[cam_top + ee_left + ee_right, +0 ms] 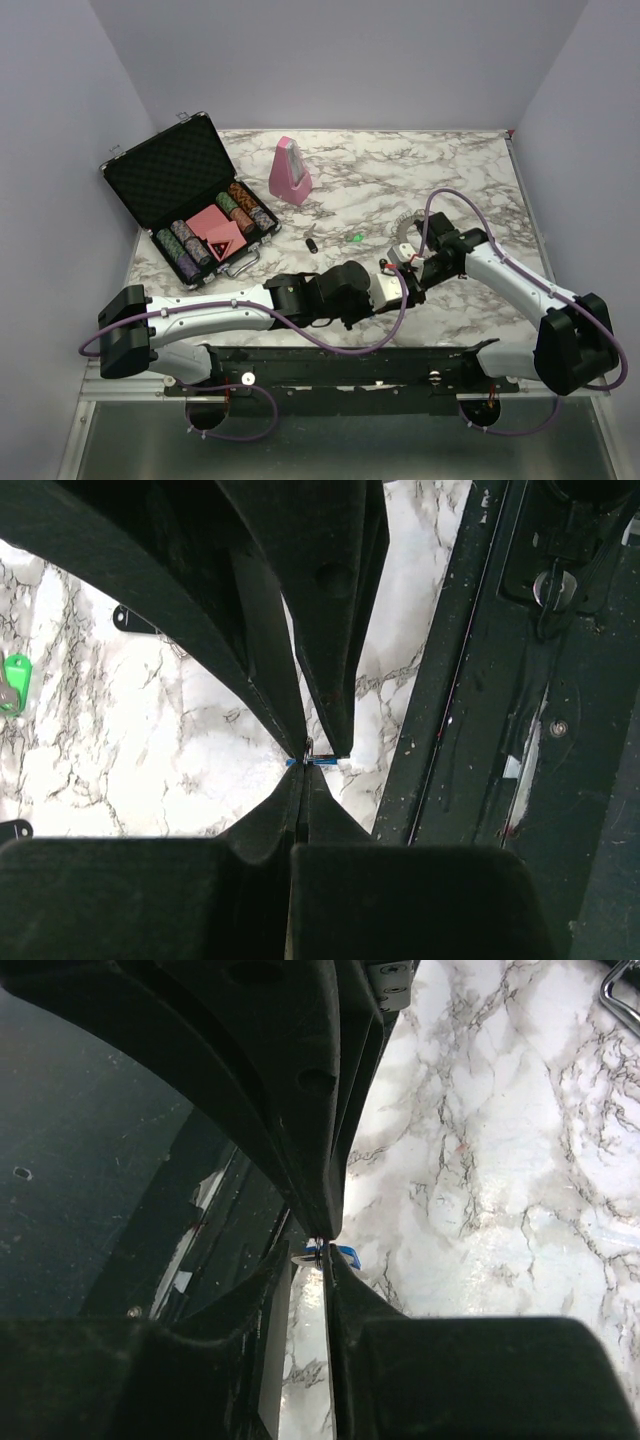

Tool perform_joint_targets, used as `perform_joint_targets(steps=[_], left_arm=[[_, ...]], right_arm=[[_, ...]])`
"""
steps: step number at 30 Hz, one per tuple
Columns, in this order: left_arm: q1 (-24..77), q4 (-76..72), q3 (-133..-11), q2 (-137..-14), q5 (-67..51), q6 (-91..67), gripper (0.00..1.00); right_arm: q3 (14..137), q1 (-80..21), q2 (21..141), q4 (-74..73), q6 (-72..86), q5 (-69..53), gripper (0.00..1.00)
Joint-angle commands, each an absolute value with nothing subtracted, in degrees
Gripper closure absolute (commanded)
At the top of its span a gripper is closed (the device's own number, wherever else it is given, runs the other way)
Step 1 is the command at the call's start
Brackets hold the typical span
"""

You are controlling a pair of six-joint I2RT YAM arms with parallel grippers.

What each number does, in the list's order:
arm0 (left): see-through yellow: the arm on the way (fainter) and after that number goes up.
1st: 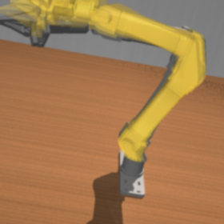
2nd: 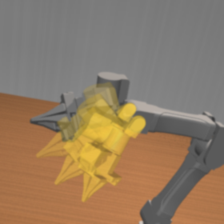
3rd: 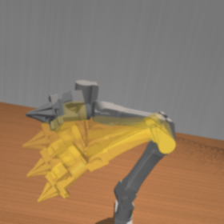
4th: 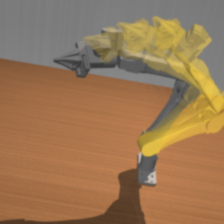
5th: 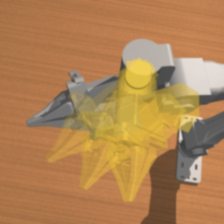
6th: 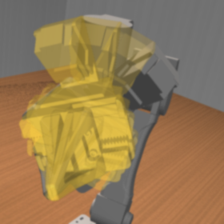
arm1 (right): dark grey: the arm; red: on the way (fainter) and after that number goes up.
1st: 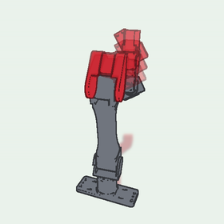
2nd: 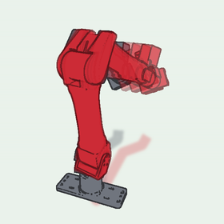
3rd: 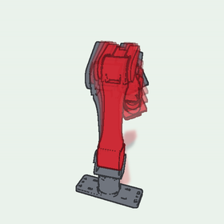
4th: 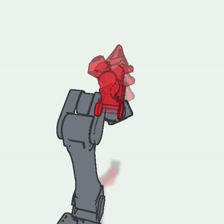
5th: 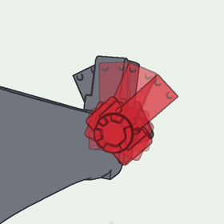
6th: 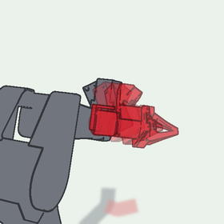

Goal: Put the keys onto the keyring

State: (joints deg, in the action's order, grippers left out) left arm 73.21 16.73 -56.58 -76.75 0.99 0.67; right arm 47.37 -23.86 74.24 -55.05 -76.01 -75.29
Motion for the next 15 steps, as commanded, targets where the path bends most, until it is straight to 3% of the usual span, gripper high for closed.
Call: perform_joint_targets(steps=[1, 6, 9, 14, 15], left_arm=[[73.1, 15.0, -56.9, -76.9, 2.8, -1.3, 1.0], [73.0, 14.7, -56.6, -76.7, 3.2, -1.6, 1.0], [73.0, 14.4, -56.3, -76.6, 3.3, -1.7, 1.0], [72.9, 11.7, -53.9, -74.5, 4.9, -3.1, 1.0], [72.9, 9.7, -51.9, -73.1, 5.0, -3.6, 0.95]], right_arm=[[47.0, -24.4, 74.7, -54.1, -75.1, -76.4, 0.75], [46.8, -24.6, 74.9, -53.9, -75.2, -76.1, 0.8], [47.4, -24.8, 75.0, -54.1, -75.4, -75.9, 1.0], [47.8, -24.8, 75.0, -56.9, -79.4, -75.6, 1.0], [48.1, -24.8, 75.0, -57.3, -79.7, -75.5, 1.0]])
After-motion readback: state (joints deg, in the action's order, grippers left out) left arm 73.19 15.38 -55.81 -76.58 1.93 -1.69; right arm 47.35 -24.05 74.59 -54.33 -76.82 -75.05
